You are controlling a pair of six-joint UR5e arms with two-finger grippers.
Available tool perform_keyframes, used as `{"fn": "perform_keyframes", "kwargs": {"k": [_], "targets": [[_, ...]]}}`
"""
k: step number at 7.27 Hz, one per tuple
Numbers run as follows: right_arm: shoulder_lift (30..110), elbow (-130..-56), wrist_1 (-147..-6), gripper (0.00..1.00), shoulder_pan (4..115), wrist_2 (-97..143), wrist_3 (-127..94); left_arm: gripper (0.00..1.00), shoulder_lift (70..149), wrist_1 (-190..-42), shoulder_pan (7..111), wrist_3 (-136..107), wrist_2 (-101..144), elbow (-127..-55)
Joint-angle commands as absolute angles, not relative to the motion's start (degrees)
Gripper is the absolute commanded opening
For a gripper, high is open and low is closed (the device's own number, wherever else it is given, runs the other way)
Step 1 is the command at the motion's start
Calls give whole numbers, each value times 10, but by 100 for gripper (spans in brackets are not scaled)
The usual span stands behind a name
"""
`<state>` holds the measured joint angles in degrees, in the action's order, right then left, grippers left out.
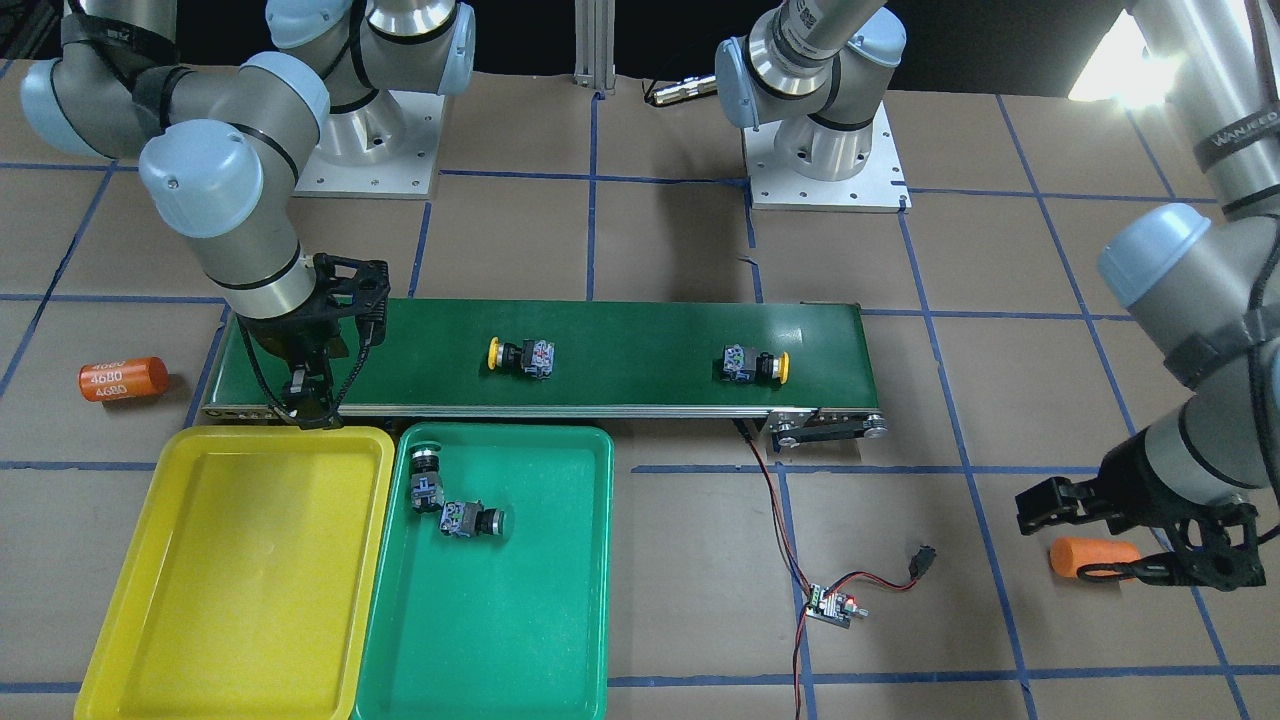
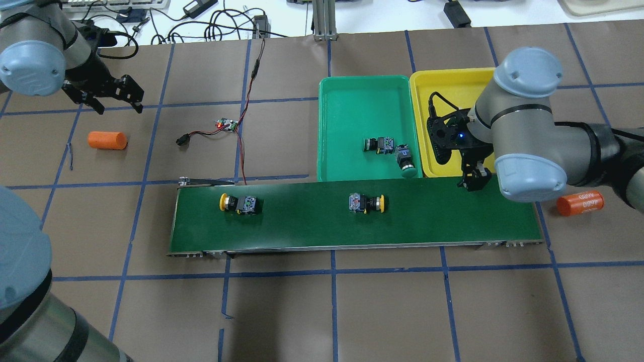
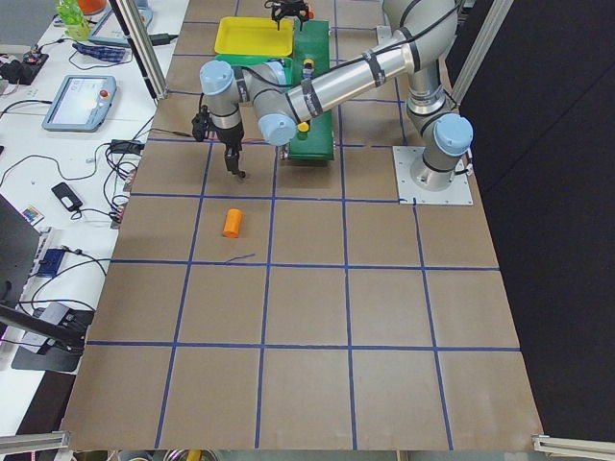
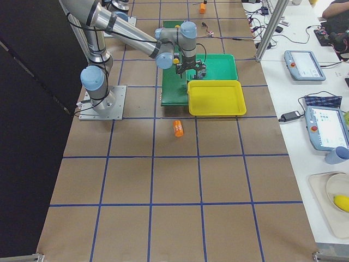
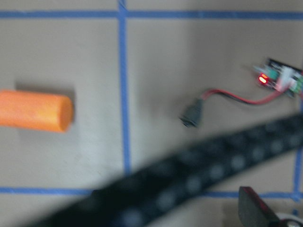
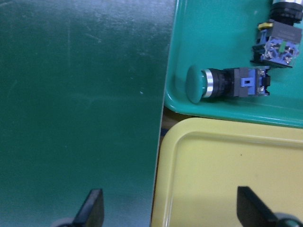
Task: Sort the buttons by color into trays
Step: 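Return right gripper to belt end while left gripper reaches toward the orange battery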
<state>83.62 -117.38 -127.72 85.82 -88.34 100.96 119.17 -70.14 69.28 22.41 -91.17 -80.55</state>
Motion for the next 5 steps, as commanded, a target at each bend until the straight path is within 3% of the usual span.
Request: {"fn": "perform_keyframes", "kwargs": {"k": [1, 5], "targets": [[865, -1226, -1278, 100, 860, -885, 962, 100, 1247, -696, 665, 290, -914, -766], [867, -1230, -1278, 100, 867, -874, 954, 100, 1273, -694, 628, 345, -912, -774]]}}
